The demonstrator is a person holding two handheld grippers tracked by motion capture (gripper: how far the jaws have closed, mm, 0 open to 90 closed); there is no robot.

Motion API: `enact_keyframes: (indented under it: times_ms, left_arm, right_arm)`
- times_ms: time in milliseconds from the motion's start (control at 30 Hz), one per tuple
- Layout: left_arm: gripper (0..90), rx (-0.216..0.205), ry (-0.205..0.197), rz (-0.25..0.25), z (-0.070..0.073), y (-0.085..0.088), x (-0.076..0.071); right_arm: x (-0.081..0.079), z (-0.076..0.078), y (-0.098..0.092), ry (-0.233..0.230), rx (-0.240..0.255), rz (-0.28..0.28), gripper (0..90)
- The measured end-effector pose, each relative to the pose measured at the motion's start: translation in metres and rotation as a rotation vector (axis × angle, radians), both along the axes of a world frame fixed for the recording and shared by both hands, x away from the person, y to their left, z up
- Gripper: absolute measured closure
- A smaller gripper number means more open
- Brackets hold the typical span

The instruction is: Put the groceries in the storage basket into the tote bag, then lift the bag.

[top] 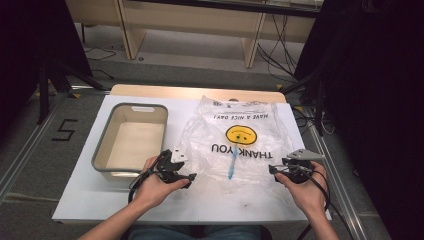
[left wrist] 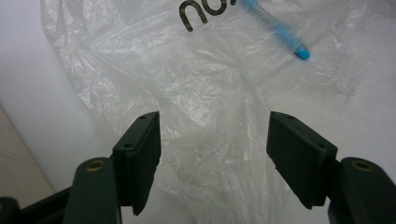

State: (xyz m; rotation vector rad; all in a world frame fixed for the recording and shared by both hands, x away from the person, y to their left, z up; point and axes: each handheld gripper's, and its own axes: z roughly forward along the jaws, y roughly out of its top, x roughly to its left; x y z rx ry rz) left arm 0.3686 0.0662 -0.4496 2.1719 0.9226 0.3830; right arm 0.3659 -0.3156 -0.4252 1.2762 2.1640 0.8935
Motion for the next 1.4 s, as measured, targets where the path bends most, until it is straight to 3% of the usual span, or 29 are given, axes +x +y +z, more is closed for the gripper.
enact_keyframes:
  times_ms: [200, 367, 1100, 1400]
  left_arm:
    - [34.4, -0.020, 0.007, -0.020, -0.001, -0.002, -0.005]
    - [34.2, -0.026, 0.003, -0.015, -0.002, 0.001, -0.005]
    - [34.3, -0.031, 0.002, -0.023, -0.004, 0.001, -0.006]
    - [34.4, 0.007, -0.003, -0.034, -0.005, 0.001, -0.010]
  right_arm:
    - [0.002, -0.001, 0.012, -0.045, 0.024, 0.071, 39.6]
    - [0.001, -0.012, 0.023, -0.042, 0.039, 0.115, 39.6]
    - [0.001, -0.020, 0.026, -0.037, 0.050, 0.126, 38.1]
    - [0.005, -0.020, 0.027, -0.033, 0.047, 0.112, 37.9]
